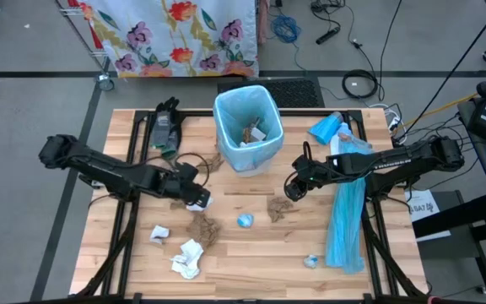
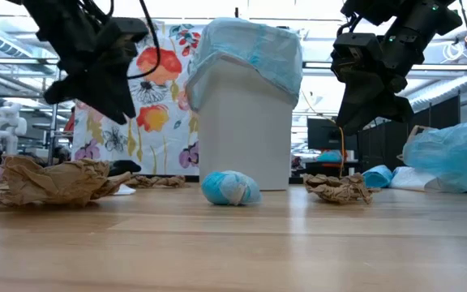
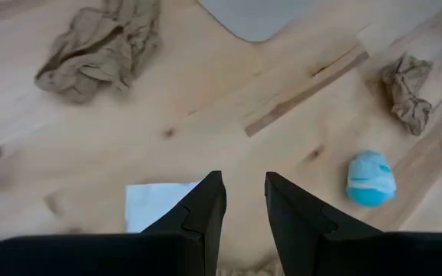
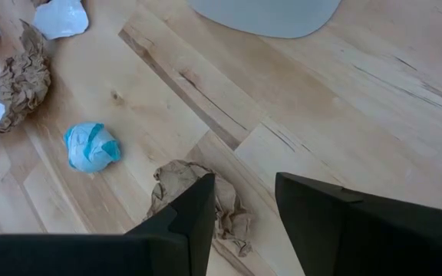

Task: Place trash/remove bag and relplace
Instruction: Put the blue plastic into the trash bin

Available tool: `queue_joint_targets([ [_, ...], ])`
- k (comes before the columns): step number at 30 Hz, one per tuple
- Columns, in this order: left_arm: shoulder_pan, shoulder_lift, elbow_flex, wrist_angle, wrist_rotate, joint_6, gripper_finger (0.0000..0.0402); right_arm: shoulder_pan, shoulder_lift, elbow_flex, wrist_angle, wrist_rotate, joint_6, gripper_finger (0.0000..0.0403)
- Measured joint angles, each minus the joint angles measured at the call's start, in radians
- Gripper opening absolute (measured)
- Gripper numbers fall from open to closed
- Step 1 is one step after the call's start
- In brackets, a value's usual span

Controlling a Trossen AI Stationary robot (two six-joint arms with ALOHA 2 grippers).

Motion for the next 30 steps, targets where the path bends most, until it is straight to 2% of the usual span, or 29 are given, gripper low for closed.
queue_joint_targets([
  [5, 0.000, 0.068, 0.000, 0.044, 0.005, -0.033, 0.0119, 0.000, 0.000, 0.000, 0.000, -0.001, 0.000, 0.0130],
  [12, 0.000, 0.140, 0.000, 0.085, 0.060, -0.079, 0.0189, 0.000, 0.000, 0.000, 0.000, -0.001, 0.000, 0.0130],
  [16, 0.000, 0.159, 0.000, 0.235, 0.103, -0.005, 0.0218, 0.000, 0.000, 0.000, 0.000, -0.001, 0.000, 0.0130],
  [21, 0.001, 0.189, 0.002, 0.514, 0.126, 0.100, 0.0223, 0.000, 0.000, 0.000, 0.000, -0.001, -0.016, 0.0130],
  [24, 0.009, 0.230, 0.022, 0.532, 0.131, 0.140, 0.0223, 0.000, 0.000, 0.000, 0.000, -0.001, -0.018, 0.0130],
  [30, 0.013, 0.345, 0.112, 0.531, 0.213, 0.244, 0.0223, 0.000, 0.000, 0.000, 0.000, -0.001, -0.019, 0.0130],
])
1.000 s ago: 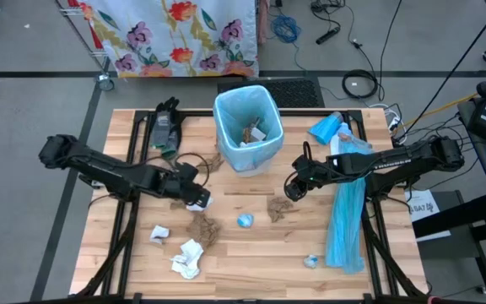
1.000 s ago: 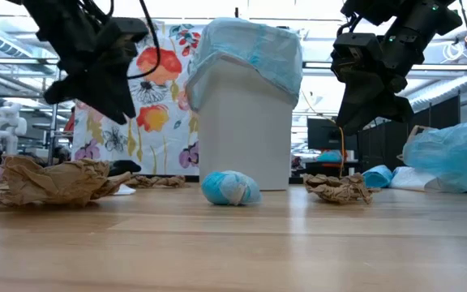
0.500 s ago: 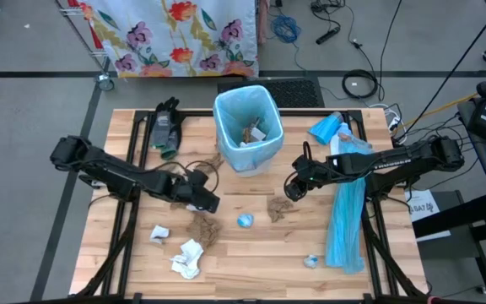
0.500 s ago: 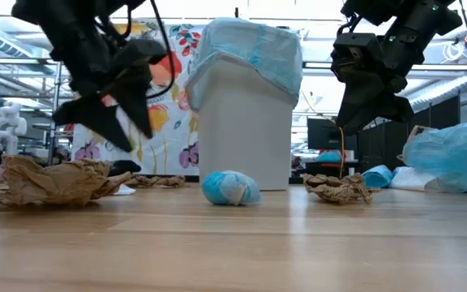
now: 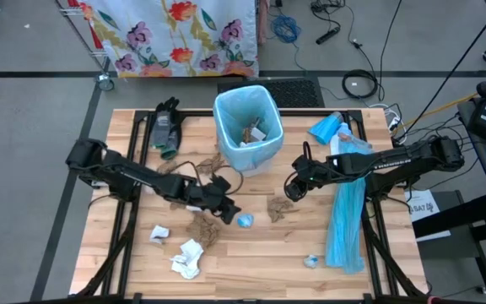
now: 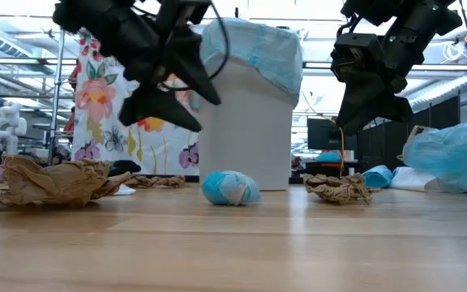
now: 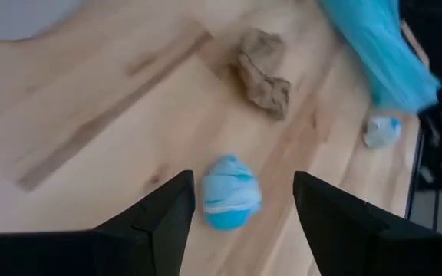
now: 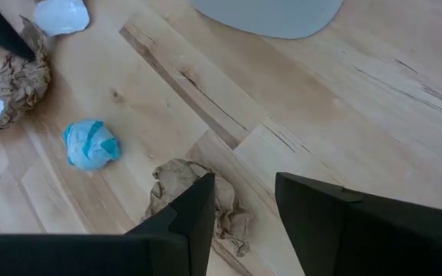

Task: Place trash/remove bag and relplace
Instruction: Put the blue plastic into the trash bin

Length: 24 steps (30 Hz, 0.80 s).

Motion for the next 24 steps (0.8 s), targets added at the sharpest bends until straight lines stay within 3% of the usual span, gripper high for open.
queue_joint_targets([
  [12, 0.000, 0.241, 0.291, -0.248, 0.091, 0.232, 0.0173, 0.000, 0.000, 0.000, 0.000, -0.021, 0.000, 0.0130],
  [24, 0.005, 0.399, 0.352, -0.294, 0.133, 0.224, 0.0165, 0.000, 0.000, 0.000, -0.001, -0.031, 0.000, 0.0130],
])
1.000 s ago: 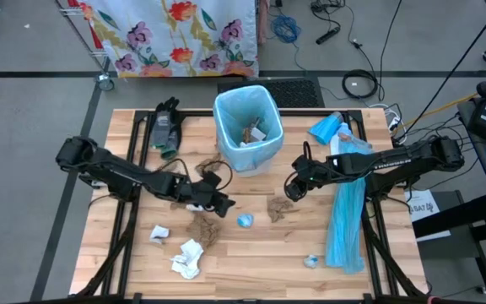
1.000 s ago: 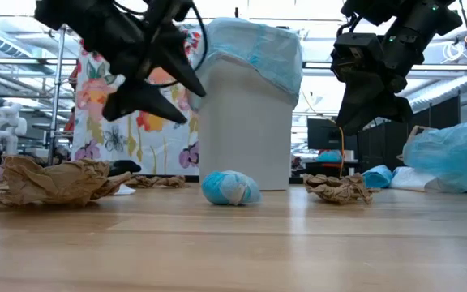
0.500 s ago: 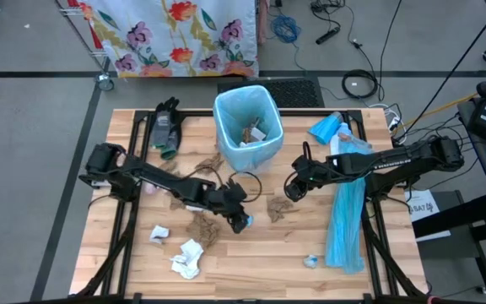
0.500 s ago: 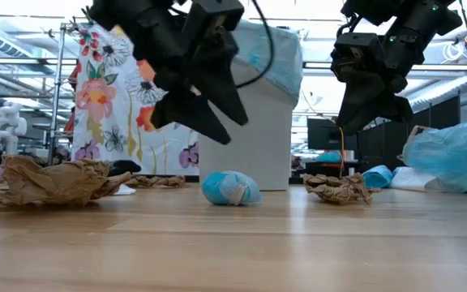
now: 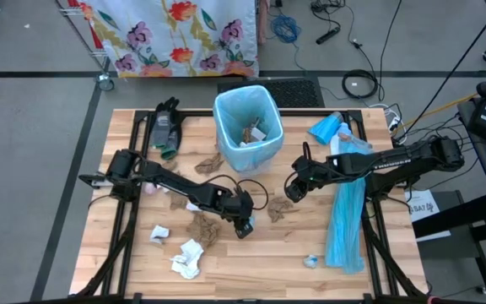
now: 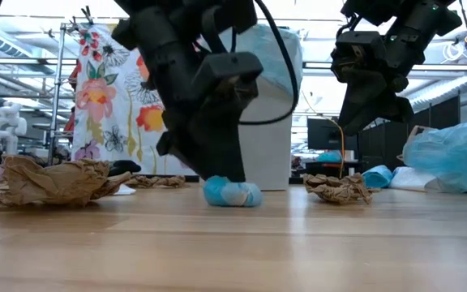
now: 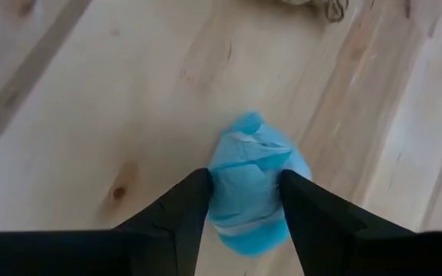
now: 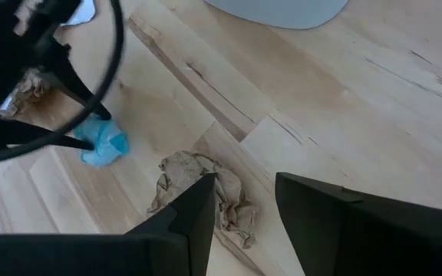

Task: Place trash/remove bag and relplace
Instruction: Put the blue plastic into the trash bin

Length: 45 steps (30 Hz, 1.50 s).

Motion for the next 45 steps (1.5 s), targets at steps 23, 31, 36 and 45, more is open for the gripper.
queue_joint_targets([
  [23, -0.052, -0.302, -0.008, -0.577, -0.134, -0.261, 0.0003, 0.000, 0.000, 0.000, -0.022, 0.001, 0.000, 0.0130],
  [31, 0.008, -0.547, -0.007, -0.739, -0.238, -0.314, 0.0002, 0.000, 0.000, 0.000, -0.024, 0.006, -0.001, 0.0130],
  [36, 0.091, -0.674, -0.007, -0.755, -0.296, -0.287, 0.0001, 0.000, 0.000, 0.000, -0.025, 0.007, -0.007, 0.0130],
  [45, 0.337, -0.674, 0.210, -0.773, -0.305, 0.058, 0.0001, 0.000, 0.000, 0.000, -0.021, 0.015, -0.002, 0.0130],
])
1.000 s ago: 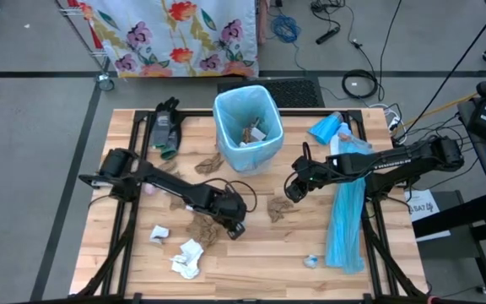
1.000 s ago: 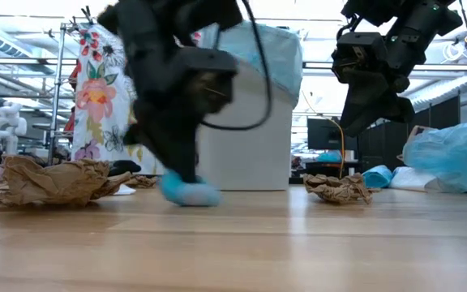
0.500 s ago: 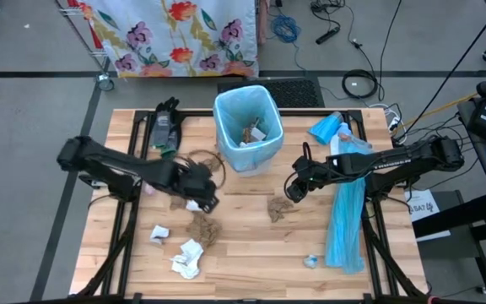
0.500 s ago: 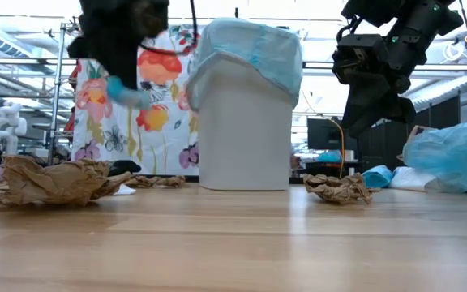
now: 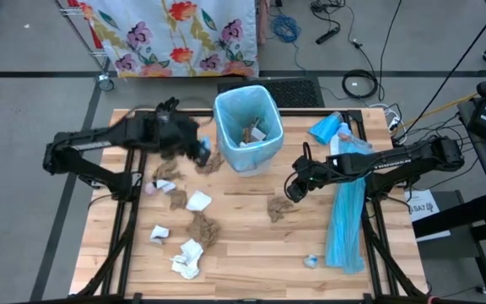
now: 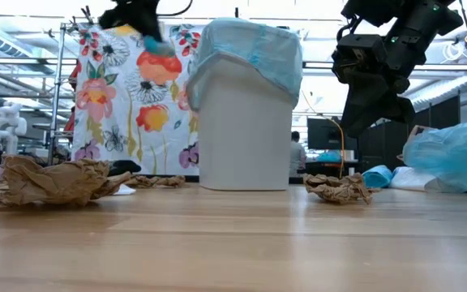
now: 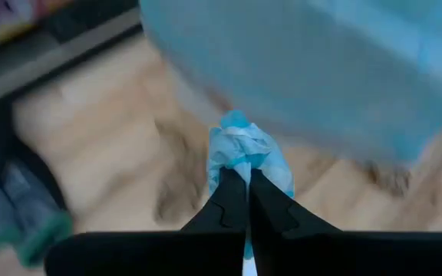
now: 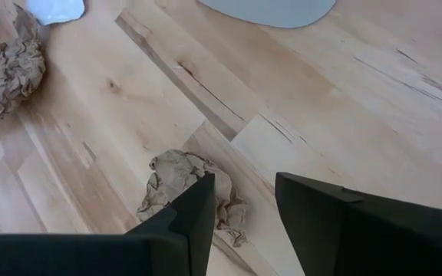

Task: Place trash/remove bag and relplace
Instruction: Put the blue plastic into the trash bin, then put the brown napkin into the trash bin

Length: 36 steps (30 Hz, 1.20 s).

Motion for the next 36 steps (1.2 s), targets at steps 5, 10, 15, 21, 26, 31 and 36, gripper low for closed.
queue_joint_targets([
  [5, 0.127, 0.118, 0.175, 0.003, 0.053, 0.217, 0.0001, 0.000, 0.000, 0.000, 0.000, 0.001, 0.027, 0.0130],
  [10, 0.181, 0.213, 0.337, 0.012, 0.058, 0.344, 0.0004, 0.000, 0.000, 0.000, 0.000, 0.041, 0.077, 0.0130],
  [15, 0.204, 0.274, 0.460, 0.038, 0.046, 0.449, 0.0005, 0.000, 0.000, 0.000, 0.000, 0.044, 0.086, 0.0130],
  [21, 0.216, 0.327, 0.498, 0.138, 0.094, 0.501, 0.0007, 0.000, 0.000, 0.000, 0.000, 0.044, 0.085, 0.0130],
  [26, 0.215, 0.384, 0.497, 0.223, 0.190, 0.494, 0.0010, 0.000, 0.000, 0.000, 0.000, 0.049, 0.083, 0.0130],
  [31, 0.213, 0.421, 0.497, 0.245, 0.268, 0.492, 0.0044, 0.000, 0.000, 0.000, 0.000, 0.049, 0.082, 0.0130],
  [36, 0.214, 0.429, 0.497, 0.248, 0.280, 0.491, 0.0092, 0.000, 0.000, 0.000, -0.001, 0.049, 0.082, 0.0130],
])
